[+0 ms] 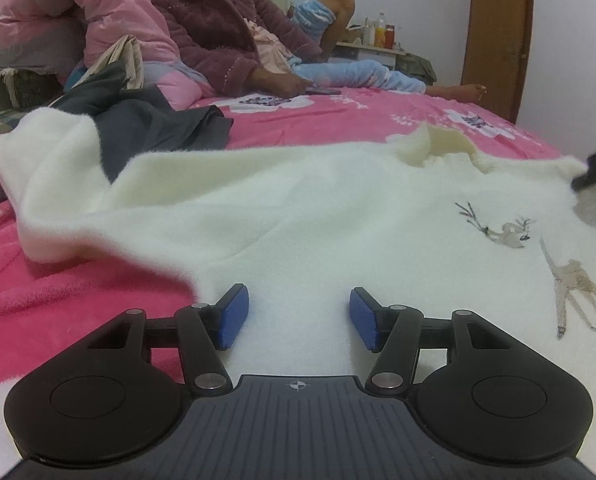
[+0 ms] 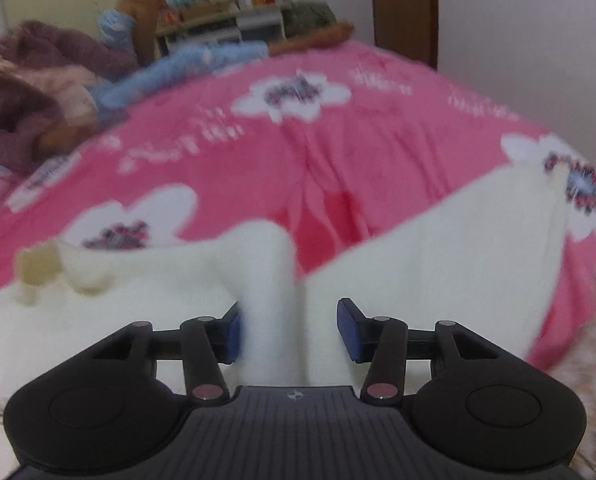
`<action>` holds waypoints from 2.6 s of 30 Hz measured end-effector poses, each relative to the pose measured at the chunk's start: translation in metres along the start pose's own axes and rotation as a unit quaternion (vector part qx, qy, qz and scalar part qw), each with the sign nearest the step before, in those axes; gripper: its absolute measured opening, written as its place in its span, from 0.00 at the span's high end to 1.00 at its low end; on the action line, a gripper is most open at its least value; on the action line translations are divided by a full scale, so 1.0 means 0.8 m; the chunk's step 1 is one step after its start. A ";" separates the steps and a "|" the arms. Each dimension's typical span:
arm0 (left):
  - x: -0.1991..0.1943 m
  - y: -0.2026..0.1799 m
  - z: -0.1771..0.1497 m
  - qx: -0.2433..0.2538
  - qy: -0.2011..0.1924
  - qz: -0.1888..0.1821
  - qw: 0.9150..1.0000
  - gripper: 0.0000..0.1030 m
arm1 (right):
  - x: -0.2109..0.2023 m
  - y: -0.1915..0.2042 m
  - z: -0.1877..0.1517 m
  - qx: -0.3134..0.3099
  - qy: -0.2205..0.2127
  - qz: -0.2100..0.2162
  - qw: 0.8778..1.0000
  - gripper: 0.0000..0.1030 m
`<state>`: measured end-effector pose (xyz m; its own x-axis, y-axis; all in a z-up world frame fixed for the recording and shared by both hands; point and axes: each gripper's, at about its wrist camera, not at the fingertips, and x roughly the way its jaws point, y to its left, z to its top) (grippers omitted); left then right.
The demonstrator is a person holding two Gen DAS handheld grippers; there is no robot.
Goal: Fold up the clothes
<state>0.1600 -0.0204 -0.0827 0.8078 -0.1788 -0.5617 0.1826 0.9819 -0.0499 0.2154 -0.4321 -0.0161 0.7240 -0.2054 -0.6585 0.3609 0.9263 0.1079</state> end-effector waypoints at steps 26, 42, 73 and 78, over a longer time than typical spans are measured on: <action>-0.014 0.036 0.005 -0.089 -0.005 -0.057 0.994 0.45 | 0.077 0.221 0.007 -0.066 0.077 0.233 0.967 0.49; -0.064 0.048 -0.003 -0.079 -0.002 -0.021 0.997 0.41 | -0.156 0.009 -0.217 0.094 0.070 0.223 0.968 0.50; -0.017 0.298 0.129 -0.153 -0.056 0.213 0.963 0.33 | -0.070 0.098 -0.188 0.079 0.009 0.280 0.957 0.70; 0.023 0.365 0.118 -0.269 -0.071 0.161 0.947 0.34 | -0.068 0.092 -0.189 0.088 0.004 0.288 0.954 0.70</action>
<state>0.2810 0.2569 -0.0300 0.8467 0.1670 -0.5051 -0.3680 0.8695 -0.3294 0.1135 -0.3053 -0.0853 0.8277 0.3241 -0.4582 -0.0013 0.8175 0.5759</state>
